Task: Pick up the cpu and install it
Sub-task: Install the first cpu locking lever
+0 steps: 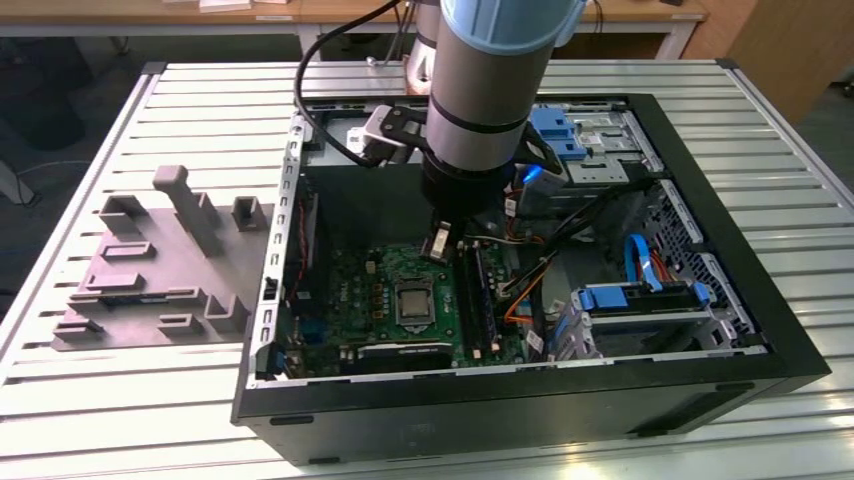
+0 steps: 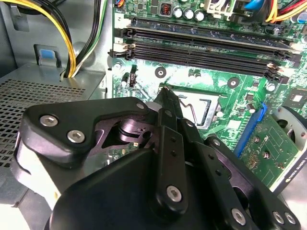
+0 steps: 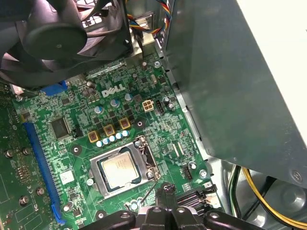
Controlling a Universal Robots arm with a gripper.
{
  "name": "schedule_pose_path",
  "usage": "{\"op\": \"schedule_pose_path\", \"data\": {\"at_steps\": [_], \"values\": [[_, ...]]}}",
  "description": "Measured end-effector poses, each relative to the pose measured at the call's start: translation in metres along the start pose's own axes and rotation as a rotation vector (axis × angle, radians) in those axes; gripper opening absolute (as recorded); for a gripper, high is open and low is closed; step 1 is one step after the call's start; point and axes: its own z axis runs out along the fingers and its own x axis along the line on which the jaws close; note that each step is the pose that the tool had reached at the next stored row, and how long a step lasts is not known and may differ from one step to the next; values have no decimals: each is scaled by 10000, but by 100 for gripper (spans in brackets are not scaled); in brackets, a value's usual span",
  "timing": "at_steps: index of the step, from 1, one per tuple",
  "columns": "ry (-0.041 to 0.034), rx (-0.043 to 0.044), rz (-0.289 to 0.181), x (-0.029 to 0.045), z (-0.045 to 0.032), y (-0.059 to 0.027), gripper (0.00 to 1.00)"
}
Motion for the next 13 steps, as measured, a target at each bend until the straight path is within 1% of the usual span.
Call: {"op": "schedule_pose_path", "data": {"at_steps": [10, 13], "values": [[0, 0, -2, 2, 1, -1, 11], [12, -4, -151, 18, 7, -6, 11]]}}
